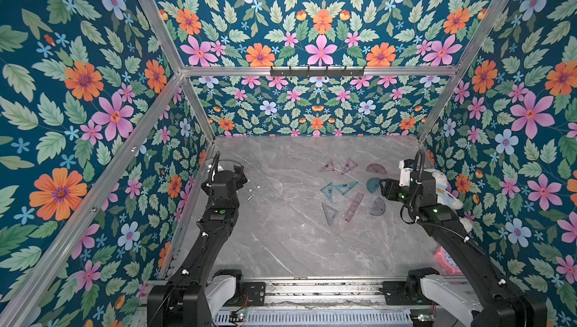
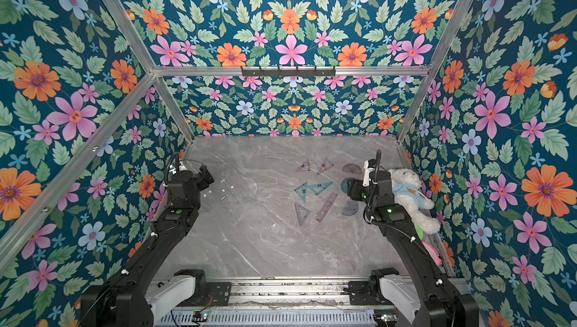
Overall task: Open the ruler set and take out the ruler
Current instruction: Reset both arms
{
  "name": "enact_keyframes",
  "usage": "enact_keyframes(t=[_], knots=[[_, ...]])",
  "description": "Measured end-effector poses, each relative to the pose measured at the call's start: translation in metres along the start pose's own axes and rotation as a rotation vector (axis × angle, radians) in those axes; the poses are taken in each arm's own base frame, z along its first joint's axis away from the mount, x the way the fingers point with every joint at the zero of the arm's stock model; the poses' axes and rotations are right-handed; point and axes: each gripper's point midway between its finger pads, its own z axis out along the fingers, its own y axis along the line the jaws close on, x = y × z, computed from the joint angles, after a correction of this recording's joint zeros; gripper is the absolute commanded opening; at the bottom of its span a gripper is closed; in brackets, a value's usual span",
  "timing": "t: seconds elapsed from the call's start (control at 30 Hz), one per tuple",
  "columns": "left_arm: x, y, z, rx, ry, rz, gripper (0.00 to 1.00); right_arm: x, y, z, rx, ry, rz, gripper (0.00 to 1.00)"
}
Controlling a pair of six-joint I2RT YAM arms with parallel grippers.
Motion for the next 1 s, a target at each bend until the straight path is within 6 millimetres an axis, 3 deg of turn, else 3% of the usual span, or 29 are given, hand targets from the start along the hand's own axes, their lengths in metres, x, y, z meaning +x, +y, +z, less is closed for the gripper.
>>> enact_keyframes(t=[0.2, 0.4, 0.5, 0.63, 0.7, 0.8, 0.9, 0.97, 1.0], knots=[[0.068, 0.014, 0.017, -0.021, 0.029, 0.172, 0.99, 0.029, -0.055, 0.010, 0.193, -0.099, -0.073, 0.67], [0.107, 0.019, 0.034, -0.001, 0.056, 0.169, 0.99, 0.055, -0.084, 0.028, 0.295, -0.118, -0.109, 0.66], [0.113, 0.012, 0.042, 0.040, 0.057, 0.159, 0.99, 0.070, -0.092, 0.040, 0.308, -0.108, -0.132, 0.66], [0.114, -0.002, 0.055, 0.111, 0.044, 0.143, 0.99, 0.055, -0.091, 0.053, 0.288, -0.173, -0.146, 0.66], [0.119, -0.013, 0.053, 0.181, 0.044, 0.150, 0.99, 0.054, -0.093, 0.063, 0.279, -0.185, -0.148, 0.67], [0.132, -0.019, 0.048, 0.235, 0.048, 0.167, 0.99, 0.070, -0.094, 0.076, 0.247, -0.134, -0.162, 0.67], [0.124, -0.025, 0.047, 0.264, 0.015, 0.160, 0.99, 0.044, -0.091, 0.077, 0.220, -0.204, -0.150, 0.73], [0.122, -0.026, 0.047, 0.268, 0.006, 0.160, 0.99, 0.039, -0.092, 0.077, 0.209, -0.216, -0.137, 0.99], [0.121, -0.026, 0.047, 0.270, 0.004, 0.161, 0.99, 0.039, -0.093, 0.077, 0.208, -0.218, -0.134, 0.99]])
